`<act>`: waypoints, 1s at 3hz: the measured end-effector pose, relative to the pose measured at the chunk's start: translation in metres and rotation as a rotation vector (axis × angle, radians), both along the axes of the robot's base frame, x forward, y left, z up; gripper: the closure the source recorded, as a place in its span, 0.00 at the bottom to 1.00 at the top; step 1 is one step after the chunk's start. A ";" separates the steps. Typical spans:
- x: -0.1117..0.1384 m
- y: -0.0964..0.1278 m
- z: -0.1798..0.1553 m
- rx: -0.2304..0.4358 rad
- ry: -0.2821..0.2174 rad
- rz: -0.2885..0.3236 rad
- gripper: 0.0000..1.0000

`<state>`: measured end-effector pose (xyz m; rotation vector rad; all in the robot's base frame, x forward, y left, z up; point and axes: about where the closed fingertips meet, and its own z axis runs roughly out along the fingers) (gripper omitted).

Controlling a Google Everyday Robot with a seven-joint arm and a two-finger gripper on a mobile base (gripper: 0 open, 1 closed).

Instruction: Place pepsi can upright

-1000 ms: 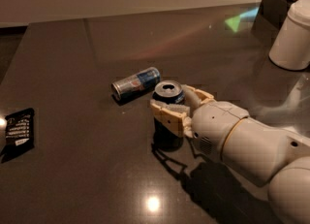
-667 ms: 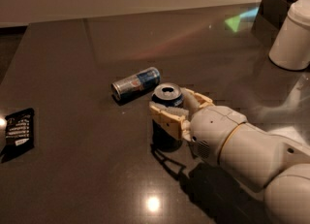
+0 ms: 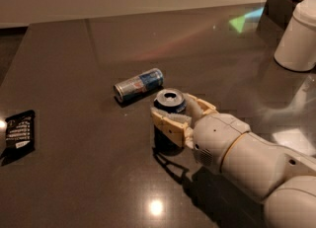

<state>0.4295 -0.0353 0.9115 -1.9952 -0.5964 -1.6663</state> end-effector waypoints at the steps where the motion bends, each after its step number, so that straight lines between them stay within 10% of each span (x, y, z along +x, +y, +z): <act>1: 0.000 0.000 -0.001 -0.001 0.001 0.000 0.13; 3: 0.001 0.001 -0.002 -0.002 0.002 0.001 0.00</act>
Offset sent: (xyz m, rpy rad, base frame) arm 0.0003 0.0005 -0.0012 -0.0008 0.0008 -0.0003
